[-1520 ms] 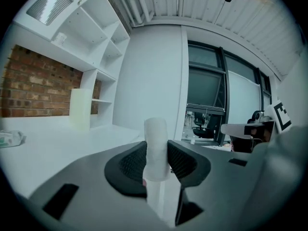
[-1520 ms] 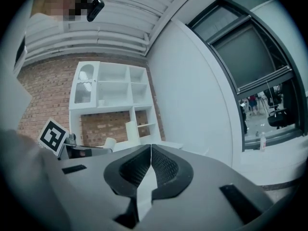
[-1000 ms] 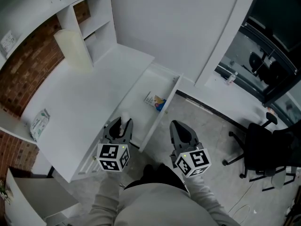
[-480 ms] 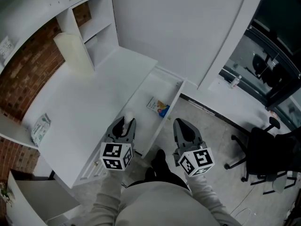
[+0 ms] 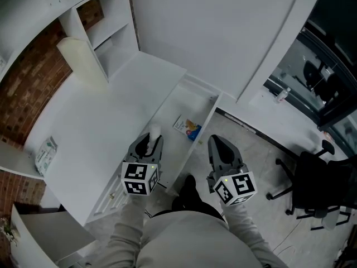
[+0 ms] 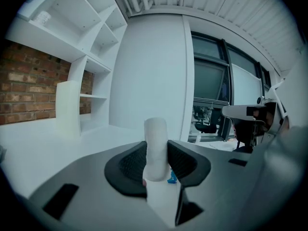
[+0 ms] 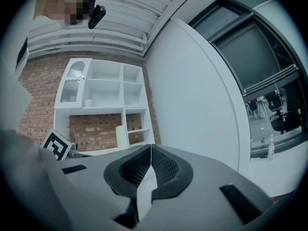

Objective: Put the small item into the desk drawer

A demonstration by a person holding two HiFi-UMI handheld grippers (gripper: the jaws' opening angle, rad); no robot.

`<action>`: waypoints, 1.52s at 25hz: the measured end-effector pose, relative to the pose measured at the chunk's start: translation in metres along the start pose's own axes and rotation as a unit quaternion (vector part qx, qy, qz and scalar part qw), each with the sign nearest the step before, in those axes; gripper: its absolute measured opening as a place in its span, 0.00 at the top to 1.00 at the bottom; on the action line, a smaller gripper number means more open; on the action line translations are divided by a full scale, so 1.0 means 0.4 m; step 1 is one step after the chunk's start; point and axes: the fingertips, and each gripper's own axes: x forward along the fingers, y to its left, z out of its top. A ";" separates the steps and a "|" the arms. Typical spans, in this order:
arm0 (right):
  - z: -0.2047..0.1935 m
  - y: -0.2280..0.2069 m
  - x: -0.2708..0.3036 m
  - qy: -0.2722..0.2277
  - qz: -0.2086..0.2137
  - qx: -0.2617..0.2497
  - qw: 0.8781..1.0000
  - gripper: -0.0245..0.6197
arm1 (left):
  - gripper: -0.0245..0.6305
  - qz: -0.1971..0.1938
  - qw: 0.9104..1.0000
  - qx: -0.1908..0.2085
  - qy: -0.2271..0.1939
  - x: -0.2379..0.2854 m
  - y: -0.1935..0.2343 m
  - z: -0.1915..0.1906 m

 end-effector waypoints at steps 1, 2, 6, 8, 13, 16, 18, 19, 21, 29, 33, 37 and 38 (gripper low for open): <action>0.000 -0.009 0.006 0.001 -0.001 0.001 1.000 0.92 | 0.75 0.000 1.000 0.000 0.003 0.012 0.000 -0.002; -0.001 -0.017 0.012 0.002 -0.001 0.002 1.000 0.92 | 0.75 -0.001 1.000 0.001 0.006 0.025 0.000 -0.004; 0.001 -0.049 0.033 0.006 0.001 0.002 1.000 0.92 | 0.75 -0.001 1.000 0.004 0.018 0.077 -0.004 -0.015; -0.002 -0.065 0.042 0.007 -0.001 0.005 1.000 0.92 | 0.75 -0.001 1.000 0.006 0.026 0.102 -0.004 -0.024; -0.003 -0.094 0.067 0.010 0.001 0.009 1.000 0.92 | 0.75 -0.001 0.999 0.010 0.052 0.163 0.001 -0.060; -0.001 -0.109 0.081 0.012 0.003 0.008 1.000 0.92 | 0.75 0.000 0.997 0.011 0.073 0.199 0.007 -0.094; 0.001 -0.120 0.087 0.014 0.003 0.007 1.000 0.92 | 0.75 0.000 0.996 0.013 0.088 0.223 0.010 -0.124; 0.000 -0.126 0.090 0.015 0.002 0.008 1.000 0.92 | 0.75 0.000 0.995 0.014 0.097 0.235 0.012 -0.141; -0.004 -0.135 0.097 0.016 0.001 0.010 1.000 0.92 | 0.75 0.002 0.993 0.021 0.116 0.254 0.021 -0.177; -0.012 -0.165 0.119 0.024 0.000 0.012 1.000 0.92 | 0.75 -0.001 0.981 0.019 0.193 0.306 0.035 -0.319; -0.014 -0.179 0.127 0.028 0.001 0.012 1.000 0.92 | 0.75 -0.004 0.973 -0.001 0.229 0.323 0.032 -0.383; -0.019 -0.191 0.133 0.032 0.000 0.012 0.999 0.92 | 0.75 -0.011 0.964 -0.003 0.266 0.342 0.032 -0.450; -0.019 -0.194 0.136 0.033 0.000 0.011 0.999 0.92 | 0.75 -0.011 0.962 -0.005 0.273 0.349 0.032 -0.470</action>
